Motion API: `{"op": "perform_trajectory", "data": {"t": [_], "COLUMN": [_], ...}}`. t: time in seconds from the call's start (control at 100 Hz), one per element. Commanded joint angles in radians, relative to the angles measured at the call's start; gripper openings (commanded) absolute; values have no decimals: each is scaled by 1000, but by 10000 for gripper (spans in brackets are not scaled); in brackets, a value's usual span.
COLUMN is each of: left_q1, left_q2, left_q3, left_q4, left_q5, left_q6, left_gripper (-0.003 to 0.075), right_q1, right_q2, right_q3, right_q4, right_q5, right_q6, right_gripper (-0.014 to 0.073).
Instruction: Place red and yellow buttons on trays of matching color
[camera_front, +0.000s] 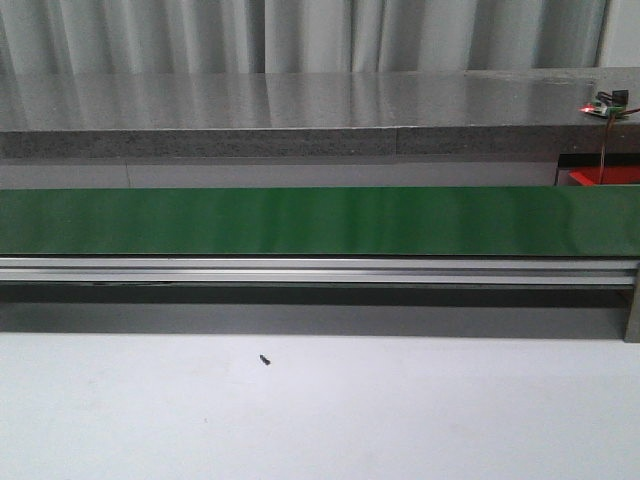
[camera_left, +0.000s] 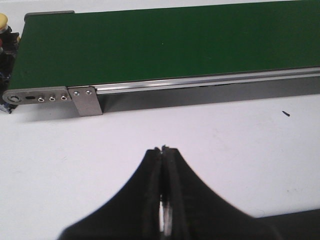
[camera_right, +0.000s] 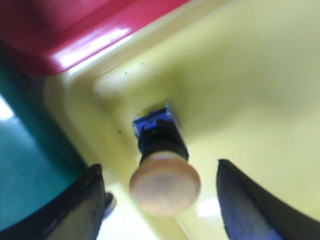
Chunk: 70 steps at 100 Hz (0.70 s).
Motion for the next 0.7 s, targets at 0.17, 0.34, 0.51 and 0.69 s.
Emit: {"op": "perform_trajectory", "data": {"t": [0.17, 0.34, 0.51, 0.69], "left_q1": [-8, -8, -8, -8], "left_q2": [5, 5, 5, 5], "left_q3": [-25, -25, -25, -25], "left_q4": [-22, -22, -22, -22], "left_q5": [-68, -68, -68, -68], "left_q6": [4, 4, 4, 4], "left_gripper": [-20, -20, -20, -20], "right_q1": [13, 86, 165, 239], "right_q2": [-210, -291, -362, -455], "right_q3": [-24, -24, -18, 50], "right_q4": [-27, -27, -19, 31], "right_q5": [46, 62, 71, 0], "right_q6": [-80, -95, -100, -162], "right_gripper": [418, 78, -62, -62]}}
